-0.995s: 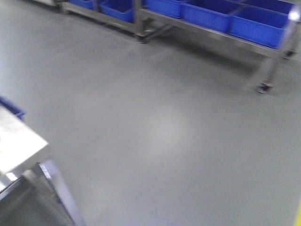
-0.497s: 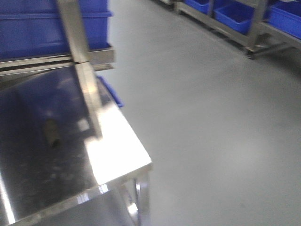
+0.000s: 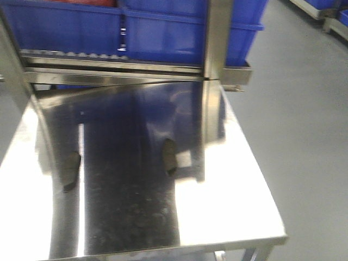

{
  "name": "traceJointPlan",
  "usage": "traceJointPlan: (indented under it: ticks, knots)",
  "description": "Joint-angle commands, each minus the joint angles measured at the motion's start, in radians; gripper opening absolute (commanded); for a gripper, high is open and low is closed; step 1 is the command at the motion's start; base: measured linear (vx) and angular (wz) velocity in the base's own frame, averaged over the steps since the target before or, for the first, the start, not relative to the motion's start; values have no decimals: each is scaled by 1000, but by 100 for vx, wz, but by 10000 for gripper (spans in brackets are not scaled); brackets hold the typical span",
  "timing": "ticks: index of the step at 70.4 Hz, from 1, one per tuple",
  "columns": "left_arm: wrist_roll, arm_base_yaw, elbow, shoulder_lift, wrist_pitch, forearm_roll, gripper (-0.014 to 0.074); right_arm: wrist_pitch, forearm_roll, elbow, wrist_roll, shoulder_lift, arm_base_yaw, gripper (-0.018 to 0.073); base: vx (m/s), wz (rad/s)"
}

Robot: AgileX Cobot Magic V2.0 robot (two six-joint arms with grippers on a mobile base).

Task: Move and align brake pads A on conveyor
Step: 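Turn the base toward the steel table with two brake pads, then stop the base at the steel table edge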

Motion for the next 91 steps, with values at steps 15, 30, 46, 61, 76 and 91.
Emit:
traceJointPlan:
  ticks: [15, 30, 46, 61, 76, 91]
  knots:
    - [-3, -6, -25, 11, -71, -5, 524, -77, -5, -26, -6, 12, -1, 497, 7, 38]
    - [-3, -6, -25, 11, -71, -5, 524, -77, -5, -26, -6, 12, -1, 497, 5, 10]
    - [-3, -6, -25, 11, -71, -5, 524, -77, -5, -26, -6, 12, -1, 497, 7, 5]
    - [-3, -6, -25, 11, -71, -5, 524, -77, -5, -26, -6, 12, -1, 497, 9, 3]
    - [-3, -6, -25, 11, -71, -5, 524, -77, -5, -26, -6, 12, -1, 497, 3, 1]
    - [-3, -6, -25, 11, -71, -5, 524, -77, -5, -26, -6, 12, -1, 497, -3, -2]
